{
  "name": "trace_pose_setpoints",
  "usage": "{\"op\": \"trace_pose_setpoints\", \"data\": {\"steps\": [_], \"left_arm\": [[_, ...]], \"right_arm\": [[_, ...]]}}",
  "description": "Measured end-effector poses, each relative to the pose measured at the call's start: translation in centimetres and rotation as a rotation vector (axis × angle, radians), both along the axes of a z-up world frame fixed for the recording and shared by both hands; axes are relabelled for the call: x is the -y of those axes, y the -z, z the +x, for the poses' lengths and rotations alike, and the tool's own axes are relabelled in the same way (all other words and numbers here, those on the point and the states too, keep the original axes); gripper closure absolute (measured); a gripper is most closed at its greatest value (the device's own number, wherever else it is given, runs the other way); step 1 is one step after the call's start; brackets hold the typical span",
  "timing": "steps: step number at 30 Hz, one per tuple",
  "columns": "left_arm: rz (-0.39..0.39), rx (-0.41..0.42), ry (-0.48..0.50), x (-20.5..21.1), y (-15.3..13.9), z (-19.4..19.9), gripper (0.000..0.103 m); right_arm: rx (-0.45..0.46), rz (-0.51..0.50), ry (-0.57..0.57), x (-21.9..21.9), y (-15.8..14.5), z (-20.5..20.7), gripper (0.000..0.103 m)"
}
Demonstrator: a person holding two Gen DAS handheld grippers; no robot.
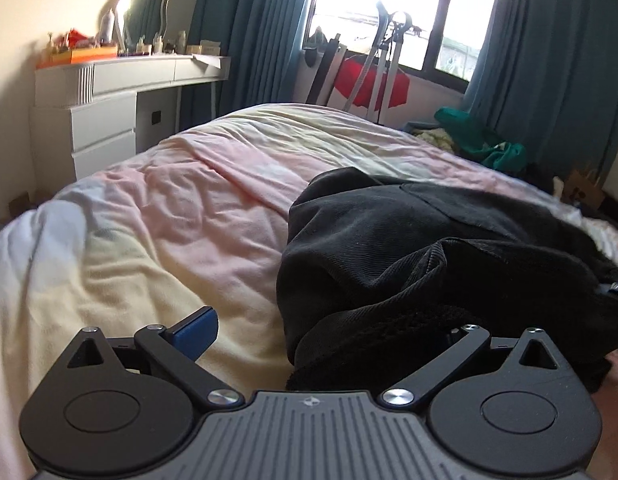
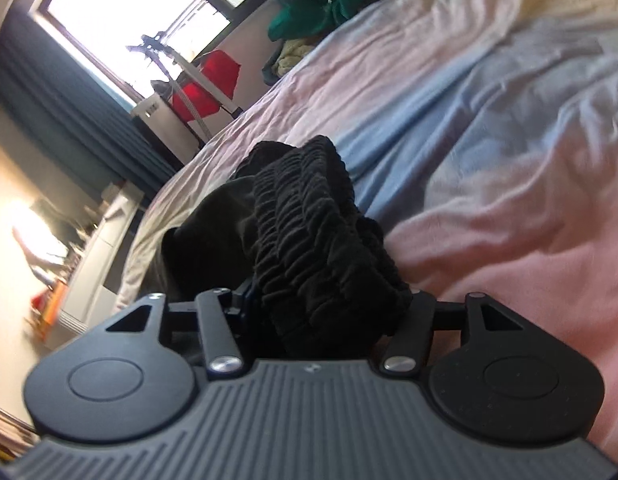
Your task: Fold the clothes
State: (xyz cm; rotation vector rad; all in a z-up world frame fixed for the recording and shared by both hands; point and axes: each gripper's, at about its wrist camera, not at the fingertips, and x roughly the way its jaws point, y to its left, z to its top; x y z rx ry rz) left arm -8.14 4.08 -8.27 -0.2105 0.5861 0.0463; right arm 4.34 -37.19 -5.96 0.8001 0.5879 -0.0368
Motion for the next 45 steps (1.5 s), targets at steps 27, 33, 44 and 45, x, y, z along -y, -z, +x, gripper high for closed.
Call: {"op": "trace_pose_setpoints", "data": {"steps": [27,33,44,45], "left_arm": [[-0.148,-0.016,-0.052,-1.6,-1.2,0.4,0.001],[-0.124,-0.082,0.025,-1.3,-3.3,-1.1,0.003],[-0.408,-0.125,0.012,-5.6,-5.3,2.8,0.000],[-0.479,-0.186,0.029,-6.1,-4.0,4.5,0.000]], "right_arm": [[0.103,0.297,-0.290,-0.8,1.6,0.7,0.000],[-0.029,0.190,-0.280,-1.7,2.7,0.8,0.013],[0.045,0.101,-0.271,-2.0,-0.4,-0.2,0.047],[0.048,0.098,-0.268,-1.9,-0.5,0.0,0.047]]}}
